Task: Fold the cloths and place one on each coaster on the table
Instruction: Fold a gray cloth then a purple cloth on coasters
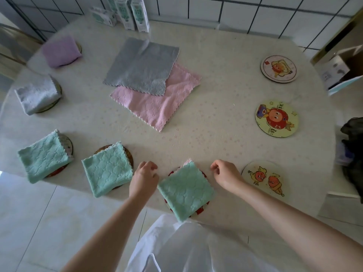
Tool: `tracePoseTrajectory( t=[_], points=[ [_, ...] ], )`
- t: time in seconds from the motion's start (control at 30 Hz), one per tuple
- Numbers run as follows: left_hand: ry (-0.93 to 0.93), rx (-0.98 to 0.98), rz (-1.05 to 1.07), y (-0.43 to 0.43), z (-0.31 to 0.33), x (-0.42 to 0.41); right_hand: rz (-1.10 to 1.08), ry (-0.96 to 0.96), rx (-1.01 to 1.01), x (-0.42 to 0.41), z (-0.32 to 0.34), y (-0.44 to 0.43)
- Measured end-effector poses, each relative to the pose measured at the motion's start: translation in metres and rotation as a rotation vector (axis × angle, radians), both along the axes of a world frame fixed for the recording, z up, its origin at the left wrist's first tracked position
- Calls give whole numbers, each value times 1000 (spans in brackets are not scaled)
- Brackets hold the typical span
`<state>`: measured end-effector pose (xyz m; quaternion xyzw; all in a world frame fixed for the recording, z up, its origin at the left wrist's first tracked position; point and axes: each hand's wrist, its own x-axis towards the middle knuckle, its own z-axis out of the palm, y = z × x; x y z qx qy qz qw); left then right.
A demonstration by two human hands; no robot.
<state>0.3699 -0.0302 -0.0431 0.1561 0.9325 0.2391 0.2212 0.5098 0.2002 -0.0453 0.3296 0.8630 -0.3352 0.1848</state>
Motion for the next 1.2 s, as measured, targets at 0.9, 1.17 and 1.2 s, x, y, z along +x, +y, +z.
tracePoseTrajectory(
  t=[0.9,1.17,1.2],
  points=[
    [573,9,-553,113,-37,-301,477,246,476,-339,-23,44],
    [569,27,-567,114,-43,-314,549,316,515,-356,-14,45],
    [571,24,-572,115,-42,-315,523,349,507,-358,-10,44]
  ],
)
